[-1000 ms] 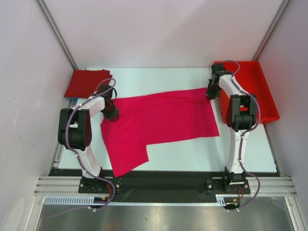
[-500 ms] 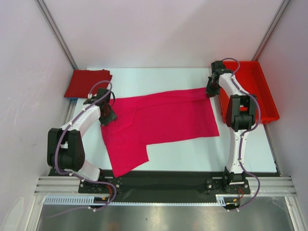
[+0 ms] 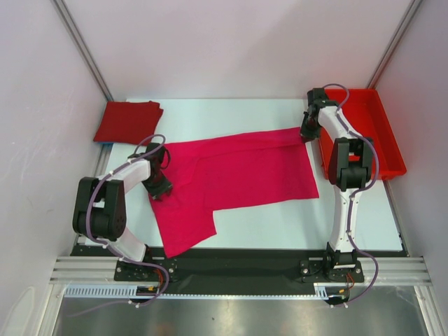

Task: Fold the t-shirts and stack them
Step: Fold the tshirt

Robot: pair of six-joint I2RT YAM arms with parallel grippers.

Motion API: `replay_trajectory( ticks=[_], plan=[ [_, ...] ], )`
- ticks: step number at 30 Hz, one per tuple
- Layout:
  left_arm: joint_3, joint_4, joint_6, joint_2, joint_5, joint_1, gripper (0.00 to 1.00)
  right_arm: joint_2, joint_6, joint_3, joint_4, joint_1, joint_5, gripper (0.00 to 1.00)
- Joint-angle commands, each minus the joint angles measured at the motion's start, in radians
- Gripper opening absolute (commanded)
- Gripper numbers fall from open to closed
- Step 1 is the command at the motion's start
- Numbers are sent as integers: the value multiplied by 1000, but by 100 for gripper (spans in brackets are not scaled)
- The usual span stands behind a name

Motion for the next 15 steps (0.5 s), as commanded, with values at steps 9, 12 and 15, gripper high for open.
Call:
replay_trajectory(
  ticks=[9,12,15],
  plan=[
    [-14,9,-17,3,12,25,41,17,-33,-14,35,-6,65,15],
    [0,4,18,-39,26,23,41,49,-27,32,-9,-3,68,36],
    [6,-7,50,-120,10,20,42,-6,-33,30,-22,23,83,48]
  ],
)
